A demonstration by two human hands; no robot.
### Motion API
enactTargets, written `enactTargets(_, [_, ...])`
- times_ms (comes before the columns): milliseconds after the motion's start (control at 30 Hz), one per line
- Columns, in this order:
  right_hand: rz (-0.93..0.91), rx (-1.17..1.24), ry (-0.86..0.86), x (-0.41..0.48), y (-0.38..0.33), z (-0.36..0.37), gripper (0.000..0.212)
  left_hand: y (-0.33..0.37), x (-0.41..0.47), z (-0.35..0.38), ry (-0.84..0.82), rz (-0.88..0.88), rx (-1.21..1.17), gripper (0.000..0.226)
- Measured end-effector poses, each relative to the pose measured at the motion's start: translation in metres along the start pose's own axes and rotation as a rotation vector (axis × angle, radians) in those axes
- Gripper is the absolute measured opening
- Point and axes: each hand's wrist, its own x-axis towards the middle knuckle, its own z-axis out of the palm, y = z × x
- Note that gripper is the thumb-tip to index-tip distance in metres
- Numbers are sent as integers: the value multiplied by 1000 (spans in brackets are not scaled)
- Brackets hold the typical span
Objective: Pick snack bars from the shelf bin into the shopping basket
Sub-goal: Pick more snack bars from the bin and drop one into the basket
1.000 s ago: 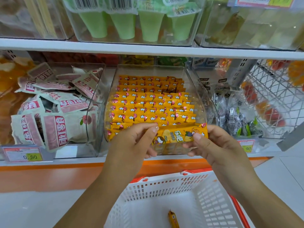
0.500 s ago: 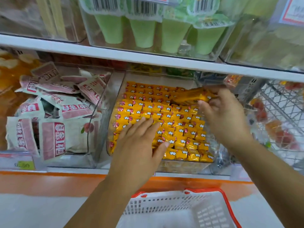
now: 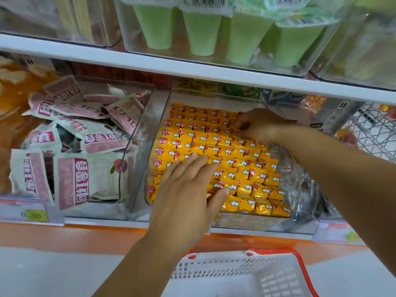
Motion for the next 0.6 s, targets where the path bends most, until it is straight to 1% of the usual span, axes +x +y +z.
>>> enactTargets(100, [-36,-55,-41,7,1,-1,35,-1,-1,1,14,6,-5,59])
enactTargets(167, [-66,-49,-39,4,5,-6,34,-1,0,1,15,9,-16,59])
enactTargets(233, [-101,-19,19,-2,13,-15,31,-2,0,2,15,15,-18,58])
enactTargets(267, [-119,-43,67,-5,19,-20,28,-2,0,2,19,17,-22,58])
enactTargets(333, [-127,-146,144,-7,30,-26,20,-2,0,2,19,15,-21,58])
enactTargets(367, [-126,-196,156,-7,35,-27,17,-2,0,2,14,13,-21,58])
enactTargets(500, [-71,-447,105,4,36,-7,18,-1,-1,1,-8,6,-31,59])
enactTargets(567, [7,-414,89,8,35,-2,16,-2,-2,0,-7,4,-50,59])
enactTargets(600, [9,-378,93,7,33,-2,17,-2,-2,0,-4,4,-64,59])
